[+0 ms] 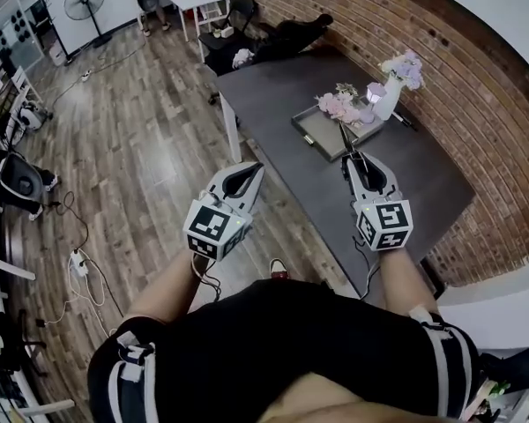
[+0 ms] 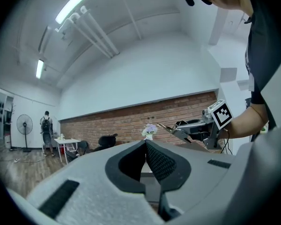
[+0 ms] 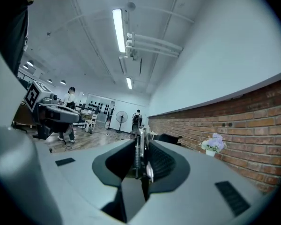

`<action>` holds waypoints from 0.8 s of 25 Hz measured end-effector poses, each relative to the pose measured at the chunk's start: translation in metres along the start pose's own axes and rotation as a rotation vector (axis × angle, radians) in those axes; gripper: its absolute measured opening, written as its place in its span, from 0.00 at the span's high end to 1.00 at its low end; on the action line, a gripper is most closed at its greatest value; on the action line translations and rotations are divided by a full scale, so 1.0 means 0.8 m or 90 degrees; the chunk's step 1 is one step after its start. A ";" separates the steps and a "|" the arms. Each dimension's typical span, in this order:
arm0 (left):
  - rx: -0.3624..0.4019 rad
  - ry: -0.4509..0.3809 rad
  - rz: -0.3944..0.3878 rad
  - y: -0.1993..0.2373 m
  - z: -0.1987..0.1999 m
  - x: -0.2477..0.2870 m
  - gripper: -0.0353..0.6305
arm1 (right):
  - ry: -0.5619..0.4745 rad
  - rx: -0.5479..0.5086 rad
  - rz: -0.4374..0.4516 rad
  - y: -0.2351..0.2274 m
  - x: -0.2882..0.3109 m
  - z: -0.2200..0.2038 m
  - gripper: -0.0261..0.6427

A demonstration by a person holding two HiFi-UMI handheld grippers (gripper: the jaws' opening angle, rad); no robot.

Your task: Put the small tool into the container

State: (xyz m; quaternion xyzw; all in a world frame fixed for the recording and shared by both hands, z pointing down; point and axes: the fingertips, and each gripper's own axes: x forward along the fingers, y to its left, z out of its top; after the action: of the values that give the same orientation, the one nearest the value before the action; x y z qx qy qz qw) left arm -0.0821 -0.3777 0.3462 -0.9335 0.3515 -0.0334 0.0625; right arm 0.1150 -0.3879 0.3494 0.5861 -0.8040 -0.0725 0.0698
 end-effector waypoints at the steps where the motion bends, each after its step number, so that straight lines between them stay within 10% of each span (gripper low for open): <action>1: -0.004 0.004 0.006 0.007 -0.003 0.002 0.93 | 0.002 0.002 0.003 -0.002 0.009 -0.002 0.83; 20: -0.042 0.048 0.021 0.109 -0.055 0.139 0.93 | 0.072 0.017 0.021 -0.074 0.189 -0.081 0.83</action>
State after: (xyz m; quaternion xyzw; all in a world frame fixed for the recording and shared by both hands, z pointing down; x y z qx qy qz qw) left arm -0.0599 -0.5201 0.3800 -0.9271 0.3702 -0.0558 0.0189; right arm 0.1375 -0.5518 0.4056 0.5769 -0.8092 -0.0276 0.1083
